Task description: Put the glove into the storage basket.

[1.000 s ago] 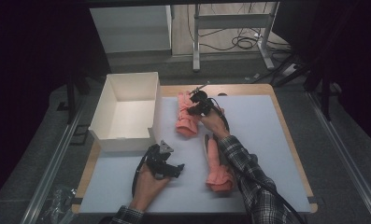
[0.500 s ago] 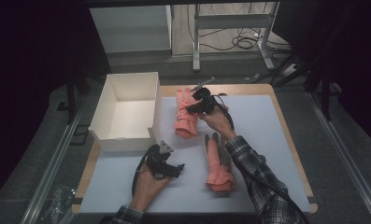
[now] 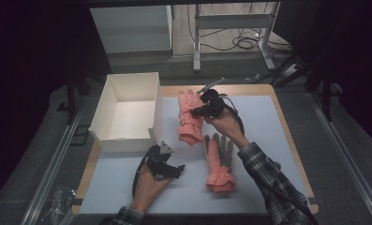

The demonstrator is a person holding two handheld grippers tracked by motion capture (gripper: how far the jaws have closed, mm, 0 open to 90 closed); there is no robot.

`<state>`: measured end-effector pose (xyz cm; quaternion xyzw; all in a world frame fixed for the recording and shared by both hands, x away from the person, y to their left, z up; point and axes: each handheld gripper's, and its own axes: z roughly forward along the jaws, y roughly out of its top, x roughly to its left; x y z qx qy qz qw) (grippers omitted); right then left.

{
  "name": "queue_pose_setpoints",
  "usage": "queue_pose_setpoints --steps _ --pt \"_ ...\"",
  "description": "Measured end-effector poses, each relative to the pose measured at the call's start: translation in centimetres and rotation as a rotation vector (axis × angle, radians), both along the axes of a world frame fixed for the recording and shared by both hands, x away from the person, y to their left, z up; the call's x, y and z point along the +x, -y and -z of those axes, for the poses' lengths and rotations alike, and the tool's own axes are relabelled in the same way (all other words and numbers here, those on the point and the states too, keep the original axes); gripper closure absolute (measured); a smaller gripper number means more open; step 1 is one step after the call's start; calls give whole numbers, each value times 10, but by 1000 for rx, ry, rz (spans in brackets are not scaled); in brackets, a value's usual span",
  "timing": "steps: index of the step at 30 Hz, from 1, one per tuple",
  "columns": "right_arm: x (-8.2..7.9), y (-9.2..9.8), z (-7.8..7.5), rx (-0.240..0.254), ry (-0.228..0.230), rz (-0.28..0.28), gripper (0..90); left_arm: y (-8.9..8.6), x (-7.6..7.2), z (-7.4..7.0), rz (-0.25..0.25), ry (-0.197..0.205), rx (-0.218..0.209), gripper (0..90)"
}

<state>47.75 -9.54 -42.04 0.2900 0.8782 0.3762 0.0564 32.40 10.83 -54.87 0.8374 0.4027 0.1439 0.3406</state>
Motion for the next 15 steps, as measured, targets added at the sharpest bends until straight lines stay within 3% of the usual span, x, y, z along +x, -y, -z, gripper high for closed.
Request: queue_pose_setpoints --steps 8,15 --pt "-27 21 -11 19 -17 -13 859 0 0 0 -2 2 -1 9" --pt "-62 54 -14 17 -32 -8 857 0 0 0 -3 0 -4 9"
